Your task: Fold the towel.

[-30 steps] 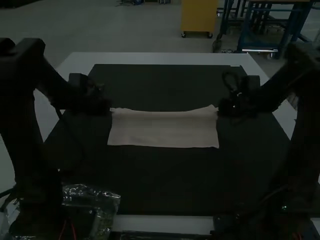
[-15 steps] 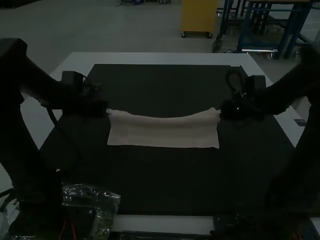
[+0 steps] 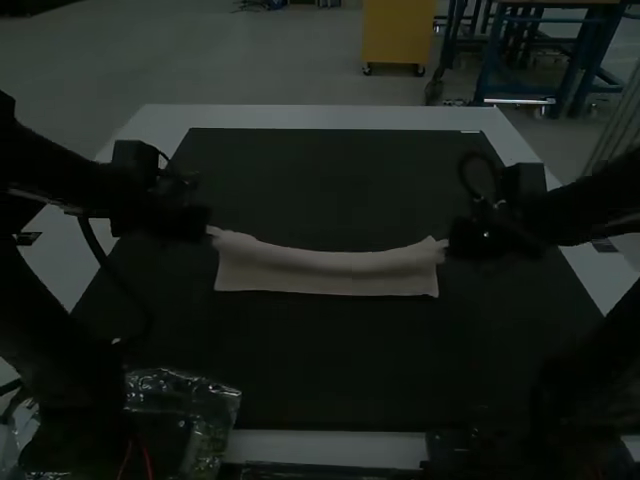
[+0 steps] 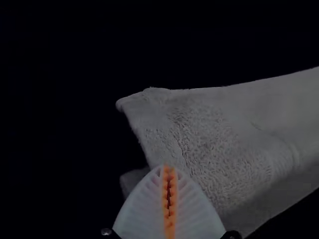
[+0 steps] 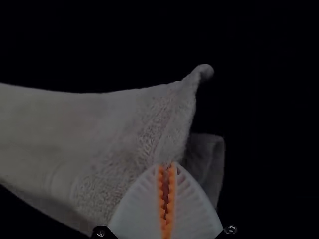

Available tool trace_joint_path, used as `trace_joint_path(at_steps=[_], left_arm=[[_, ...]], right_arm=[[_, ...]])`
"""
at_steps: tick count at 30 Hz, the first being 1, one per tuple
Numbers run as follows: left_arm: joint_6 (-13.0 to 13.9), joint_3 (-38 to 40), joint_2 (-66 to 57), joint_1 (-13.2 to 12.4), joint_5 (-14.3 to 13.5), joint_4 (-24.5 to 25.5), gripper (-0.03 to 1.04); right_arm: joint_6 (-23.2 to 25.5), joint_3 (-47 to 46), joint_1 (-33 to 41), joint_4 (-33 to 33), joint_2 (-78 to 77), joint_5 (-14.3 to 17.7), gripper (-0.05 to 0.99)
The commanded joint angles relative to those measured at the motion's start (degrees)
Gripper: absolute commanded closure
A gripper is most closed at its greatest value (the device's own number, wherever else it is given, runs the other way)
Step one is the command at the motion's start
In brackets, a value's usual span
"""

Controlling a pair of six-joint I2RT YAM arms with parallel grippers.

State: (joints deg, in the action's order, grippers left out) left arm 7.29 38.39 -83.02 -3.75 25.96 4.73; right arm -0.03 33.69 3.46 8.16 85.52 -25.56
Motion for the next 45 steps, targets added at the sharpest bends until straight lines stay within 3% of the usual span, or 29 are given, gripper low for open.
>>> trace_joint_path(at_steps=[1, 8, 9, 12, 14, 15, 16, 18, 24, 32, 45], left_arm=[[1.06, -1.13, 3.57, -0.73, 0.06, 0.63, 0.98], [0.97, -4.2, 7.09, -0.38, -1.87, 1.77, 0.98], [1.06, -4.55, 7.09, -0.29, -1.96, 1.95, 0.92], [1.76, -6.05, 7.09, -0.29, -4.07, 1.6, 0.65], [2.29, -7.28, 7.09, -0.29, -5.65, 0.01, 0.31], [2.73, -7.98, 7.17, -0.29, -6.71, -1.13, 0.15], [2.99, -8.33, 7.26, -0.56, -7.32, -2.1, 0.06], [2.64, -8.6, 7.79, -0.82, -7.41, -3.85, 0.04], [-3.25, -8.07, 11.04, -3.99, -7.41, -12.55, 0.04], [-6.59, -6.58, 10.95, -3.28, -6.71, -12.99, 0.04], [-8.26, -7.01, 11.04, -3.28, -4.77, -13.26, 0.04]], right_arm=[[-0.49, -1.0, -0.83, -0.87, -3.43, -1.6, 0.96], [-0.32, -4.86, -0.83, -0.96, -5.36, -1.51, 0.95], [-0.32, -5.39, -0.83, -0.69, -5.36, -1.24, 0.92], [-0.32, -6.8, -0.83, 0.63, -5.36, 0.34, 0.67], [-0.32, -7.33, -0.83, 1.94, -5.36, 1.3, 0.48], [-0.32, -7.24, -0.83, 2.21, -5.27, 1.66, 0.33], [-0.32, -7.06, -0.83, 2.3, -5.27, 1.83, 0.17], [-0.49, -6.8, -0.83, 2.73, -5.27, 1.66, 0.03], [-1.02, -4.6, -0.3, 2.73, -5.27, -0.45, 0.03], [-1.55, -2.67, 0.75, 3.0, -0.09, -0.28, 0.03], [-2.08, -1.44, 2.69, 8.1, 9.76, 0.25, 0.03]])
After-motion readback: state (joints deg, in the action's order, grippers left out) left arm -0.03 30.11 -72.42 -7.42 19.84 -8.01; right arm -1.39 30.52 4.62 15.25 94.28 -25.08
